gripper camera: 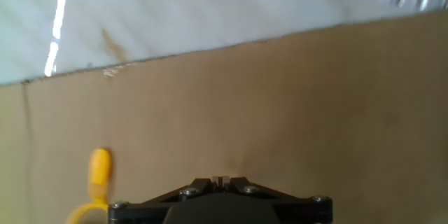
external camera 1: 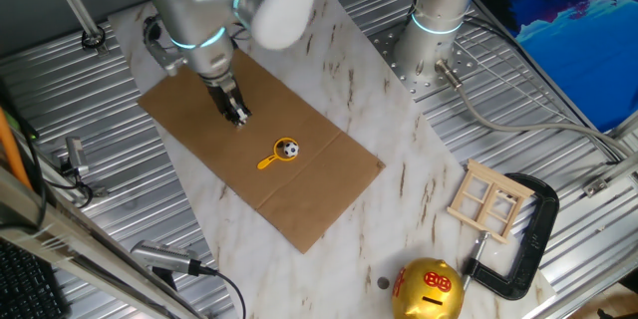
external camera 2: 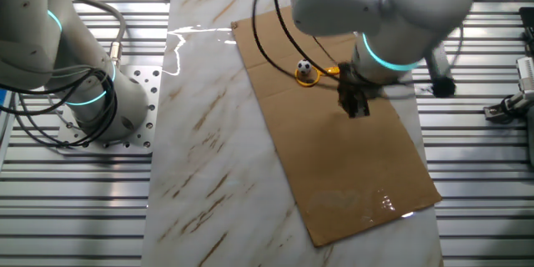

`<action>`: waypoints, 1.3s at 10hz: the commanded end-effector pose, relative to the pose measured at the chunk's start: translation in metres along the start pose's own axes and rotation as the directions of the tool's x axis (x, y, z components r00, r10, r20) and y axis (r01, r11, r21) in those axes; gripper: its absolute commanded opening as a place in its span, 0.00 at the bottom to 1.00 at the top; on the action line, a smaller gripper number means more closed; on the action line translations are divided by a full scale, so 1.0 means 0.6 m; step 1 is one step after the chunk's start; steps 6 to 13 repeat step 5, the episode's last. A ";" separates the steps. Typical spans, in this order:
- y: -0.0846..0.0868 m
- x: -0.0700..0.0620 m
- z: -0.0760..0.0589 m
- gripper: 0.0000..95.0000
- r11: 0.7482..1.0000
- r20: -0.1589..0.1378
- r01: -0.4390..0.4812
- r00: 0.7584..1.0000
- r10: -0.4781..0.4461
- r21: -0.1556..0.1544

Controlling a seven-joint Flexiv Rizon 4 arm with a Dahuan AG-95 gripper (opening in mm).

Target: Attach the bubble ring to the ball

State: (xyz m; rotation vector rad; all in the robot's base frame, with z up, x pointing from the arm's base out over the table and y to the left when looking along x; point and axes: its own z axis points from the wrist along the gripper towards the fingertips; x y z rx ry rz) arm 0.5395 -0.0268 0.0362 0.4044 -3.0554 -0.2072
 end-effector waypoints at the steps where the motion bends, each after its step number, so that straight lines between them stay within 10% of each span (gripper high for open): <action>1: -0.042 -0.014 -0.002 0.00 0.996 -0.022 0.089 0.996 -0.089 0.004; 13: -0.045 -0.020 -0.007 0.00 0.994 -0.031 0.104 0.994 -0.104 0.021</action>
